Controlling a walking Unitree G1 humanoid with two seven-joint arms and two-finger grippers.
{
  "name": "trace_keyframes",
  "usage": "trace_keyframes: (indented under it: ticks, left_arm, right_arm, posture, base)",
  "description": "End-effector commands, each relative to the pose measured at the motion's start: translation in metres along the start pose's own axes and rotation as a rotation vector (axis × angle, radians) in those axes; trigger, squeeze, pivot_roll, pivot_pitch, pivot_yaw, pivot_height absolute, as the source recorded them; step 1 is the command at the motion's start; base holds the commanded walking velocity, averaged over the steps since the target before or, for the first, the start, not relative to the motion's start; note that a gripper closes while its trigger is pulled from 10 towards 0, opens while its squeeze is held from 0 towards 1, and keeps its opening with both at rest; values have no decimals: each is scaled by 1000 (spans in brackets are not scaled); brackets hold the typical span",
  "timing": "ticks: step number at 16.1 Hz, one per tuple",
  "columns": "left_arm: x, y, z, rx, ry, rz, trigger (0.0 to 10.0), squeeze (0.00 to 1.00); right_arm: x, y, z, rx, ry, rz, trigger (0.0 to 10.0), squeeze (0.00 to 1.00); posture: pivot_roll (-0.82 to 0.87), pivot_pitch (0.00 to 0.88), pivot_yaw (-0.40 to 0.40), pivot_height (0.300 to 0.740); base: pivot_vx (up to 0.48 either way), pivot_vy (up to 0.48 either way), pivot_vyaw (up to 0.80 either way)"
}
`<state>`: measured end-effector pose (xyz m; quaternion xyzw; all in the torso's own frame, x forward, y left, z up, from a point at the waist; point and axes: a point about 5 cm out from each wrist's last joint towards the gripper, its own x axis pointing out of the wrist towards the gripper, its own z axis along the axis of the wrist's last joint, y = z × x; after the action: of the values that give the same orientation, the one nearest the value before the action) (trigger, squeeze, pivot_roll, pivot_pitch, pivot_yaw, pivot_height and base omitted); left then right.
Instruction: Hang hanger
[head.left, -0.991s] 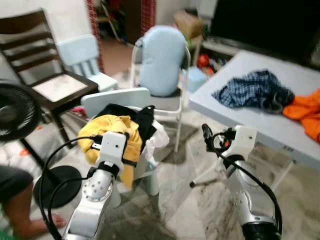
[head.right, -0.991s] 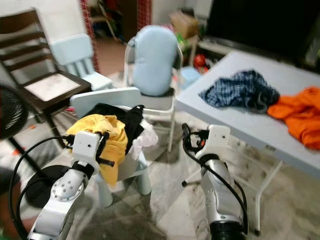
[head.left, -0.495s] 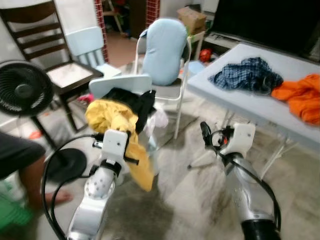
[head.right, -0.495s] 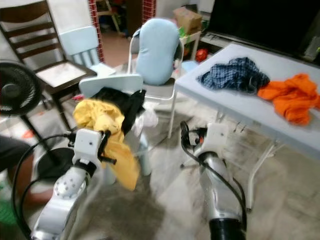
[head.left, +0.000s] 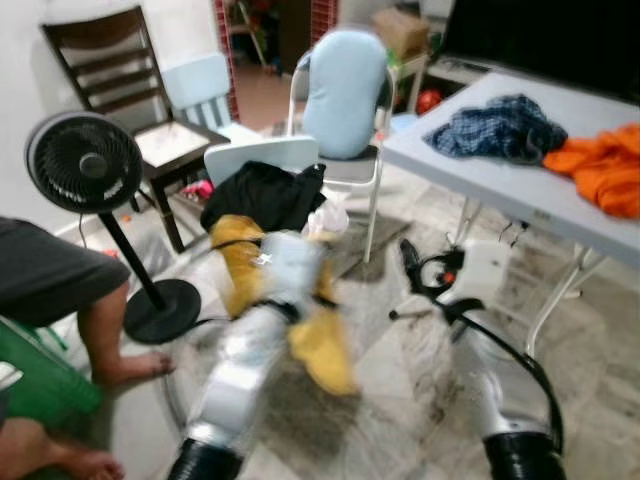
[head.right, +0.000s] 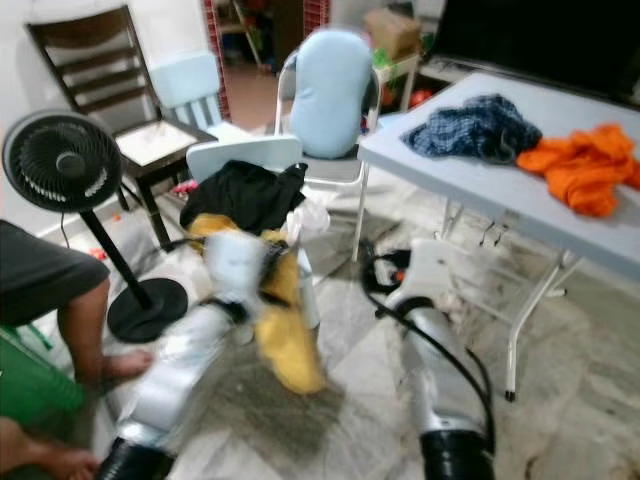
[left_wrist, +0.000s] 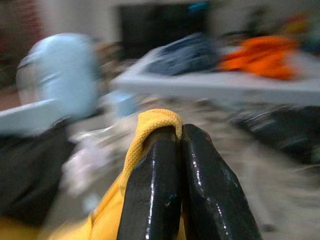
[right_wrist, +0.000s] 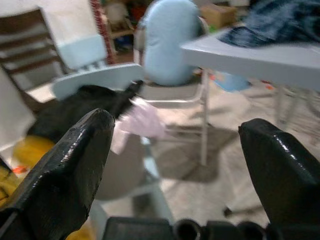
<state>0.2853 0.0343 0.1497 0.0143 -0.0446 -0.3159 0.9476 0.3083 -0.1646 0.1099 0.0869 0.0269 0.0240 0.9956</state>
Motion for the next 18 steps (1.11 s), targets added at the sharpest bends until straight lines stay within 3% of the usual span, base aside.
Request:
trace_keyframes:
  ticks: [1,5,7,8,9,10,12,18]
  left_arm:
    - [2,-7,11,19,-37,-84,10000,0]
    - [-29,26,-29,-17,115,90,10000,0]
    - [-57,48,-44,-38,175,163,10000,0]
    - [-72,60,-48,-42,178,221,10000,0]
    - [-78,64,-48,-30,170,251,10000,0]
    - [-88,75,-48,-25,157,364,10000,0]
    - [-94,81,-49,-56,154,439,10000,0]
    - [-89,85,-42,-48,117,447,10000,0]
  right_arm:
    - [1,1,4,-2,-15,-3,10000,0]
    - [-3,-7,5,-41,-16,-41,10000,0]
    - [-7,-15,5,-70,-7,-69,10000,0]
    - [-8,-20,7,-92,-13,-91,10000,0]
    - [-9,-22,8,-99,-17,-100,10000,0]
    - [-7,-28,13,-118,-30,-135,10000,0]
    - [-7,-32,18,-133,-49,-154,10000,0]
    - [-14,-33,17,-126,-46,-171,10000,0]
  posture:
    - [23,30,-32,740]
    - [22,33,-26,740]
    - [27,33,-32,740]
    - [32,33,-38,740]
    - [34,33,-40,740]
    - [34,34,-40,740]
    - [31,34,-38,740]
    - [18,38,-19,740]
  base:
    - [0,0,0]
    - [0,0,0]
    - [0,0,0]
    - [0,0,0]
    - [0,0,0]
    - [0,0,0]
    - [0,0,0]
    - [0,0,0]
